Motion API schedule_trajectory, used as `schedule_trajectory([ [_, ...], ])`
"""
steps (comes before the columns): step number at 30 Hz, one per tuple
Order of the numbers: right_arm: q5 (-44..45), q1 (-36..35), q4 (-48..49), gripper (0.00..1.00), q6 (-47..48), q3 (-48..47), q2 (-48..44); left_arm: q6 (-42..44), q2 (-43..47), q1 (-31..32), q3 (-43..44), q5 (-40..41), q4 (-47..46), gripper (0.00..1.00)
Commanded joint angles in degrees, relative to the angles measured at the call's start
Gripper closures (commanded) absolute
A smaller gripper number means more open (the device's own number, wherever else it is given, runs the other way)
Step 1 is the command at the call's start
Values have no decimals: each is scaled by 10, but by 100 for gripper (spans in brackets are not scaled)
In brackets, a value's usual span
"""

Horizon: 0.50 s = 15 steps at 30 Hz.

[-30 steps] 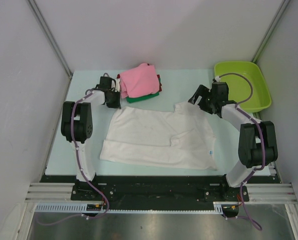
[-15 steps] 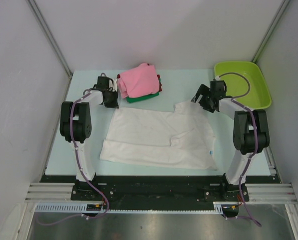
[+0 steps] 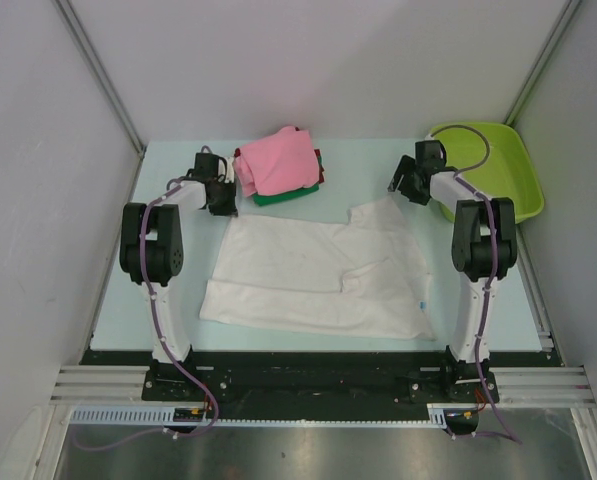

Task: Fold and stack the t-shirts
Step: Fold the tshirt

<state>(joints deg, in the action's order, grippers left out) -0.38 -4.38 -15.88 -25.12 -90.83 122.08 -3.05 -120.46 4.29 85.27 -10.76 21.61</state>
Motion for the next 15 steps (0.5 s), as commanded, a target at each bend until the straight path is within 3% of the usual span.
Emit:
schedule_trajectory([
  [1, 10, -10, -78, 29, 32, -60, 39, 12, 8, -5, -7, 4, 4, 100],
  [9, -10, -30, -89, 34, 49, -70, 63, 7, 8, -6, -10, 3, 2, 100],
  [15, -8, -41, -97, 43, 57, -76, 76, 3, 8, -7, -13, 1, -1, 100],
])
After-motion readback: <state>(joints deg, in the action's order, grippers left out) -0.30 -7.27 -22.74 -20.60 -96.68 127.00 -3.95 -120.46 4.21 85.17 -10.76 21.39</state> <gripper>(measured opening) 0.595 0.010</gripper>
